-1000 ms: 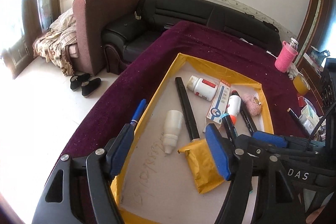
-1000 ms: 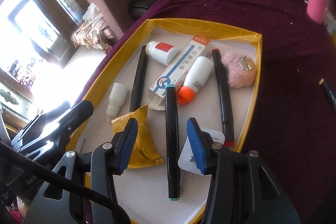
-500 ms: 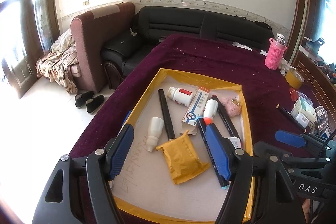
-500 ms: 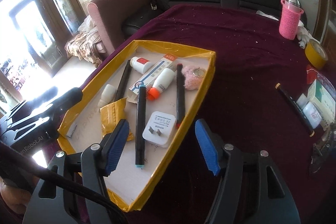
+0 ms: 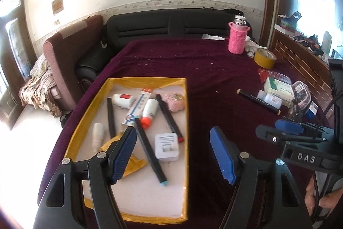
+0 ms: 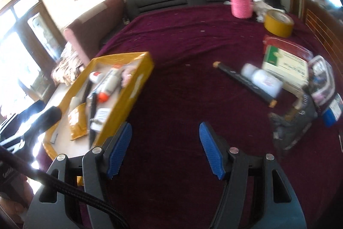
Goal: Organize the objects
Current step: 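Grasp a gold-capped black marker with the left gripper while the right grasps the green-label pill bottle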
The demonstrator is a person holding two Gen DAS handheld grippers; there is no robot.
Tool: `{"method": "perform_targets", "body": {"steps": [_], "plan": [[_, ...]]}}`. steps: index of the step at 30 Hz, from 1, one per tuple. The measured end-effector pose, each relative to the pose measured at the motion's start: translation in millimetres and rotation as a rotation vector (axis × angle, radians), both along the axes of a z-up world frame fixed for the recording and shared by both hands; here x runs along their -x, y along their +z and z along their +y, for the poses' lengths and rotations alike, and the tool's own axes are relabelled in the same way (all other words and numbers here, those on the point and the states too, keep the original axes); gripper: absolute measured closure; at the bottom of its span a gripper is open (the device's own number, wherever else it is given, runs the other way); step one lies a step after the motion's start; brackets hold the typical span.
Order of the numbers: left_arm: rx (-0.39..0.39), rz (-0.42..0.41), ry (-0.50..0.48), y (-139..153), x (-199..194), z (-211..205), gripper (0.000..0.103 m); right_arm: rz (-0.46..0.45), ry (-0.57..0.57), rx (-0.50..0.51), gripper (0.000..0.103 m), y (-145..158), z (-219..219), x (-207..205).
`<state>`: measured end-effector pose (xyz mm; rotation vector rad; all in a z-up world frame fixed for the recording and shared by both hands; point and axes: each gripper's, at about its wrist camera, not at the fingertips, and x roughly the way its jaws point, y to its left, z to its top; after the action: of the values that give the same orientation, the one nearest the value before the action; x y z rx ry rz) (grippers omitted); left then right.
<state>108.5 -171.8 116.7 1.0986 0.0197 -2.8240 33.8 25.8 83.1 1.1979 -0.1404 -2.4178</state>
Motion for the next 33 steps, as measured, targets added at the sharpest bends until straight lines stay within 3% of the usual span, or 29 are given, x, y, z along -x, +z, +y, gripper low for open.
{"method": "perform_targets", "body": {"steps": [2, 5, 10, 16, 19, 22, 26, 31, 33], "plan": [[-0.033, -0.015, -0.056, -6.0, 1.2, 19.8, 0.038, -0.002, -0.055, -0.009, 0.038, 0.1, 29.0, 6.3], [-0.082, -0.053, -0.123, -22.6, 5.1, 48.7, 0.026, 0.005, -0.159, -0.04, 0.038, 3.5, 72.6, 20.3], [-0.116, -0.154, -0.222, -67.9, 20.7, 89.8, 0.026, -0.007, -0.273, -0.048, 0.038, 12.7, 122.5, 55.9], [-0.191, -0.252, -0.219, -106.9, 35.0, 90.7, 0.026, -0.106, -0.198, -0.043, 0.038, -6.2, 104.5, 103.9], [-0.179, -0.212, -0.227, -108.7, 31.1, 91.9, 0.019, -0.132, -0.134, -0.022, 0.038, -15.6, 85.2, 124.9], [-0.189, -0.222, -0.25, -109.4, 32.2, 95.4, 0.009, -0.132, -0.118, -0.095, 0.038, -22.7, 62.9, 148.4], [-0.22, -0.217, -0.256, -108.6, 32.6, 91.3, 0.007, -0.228, -0.107, -0.163, 0.037, -49.3, 45.1, 166.2], [-0.283, -0.203, -0.262, -106.4, 32.4, 85.8, 0.005, -0.393, 0.065, 0.091, 0.035, -54.4, 42.0, 139.4], [-0.276, -0.207, -0.265, -106.6, 34.4, 88.4, 0.004, -0.366, 0.03, 0.09, 0.035, -47.0, 49.2, 129.4]]}}
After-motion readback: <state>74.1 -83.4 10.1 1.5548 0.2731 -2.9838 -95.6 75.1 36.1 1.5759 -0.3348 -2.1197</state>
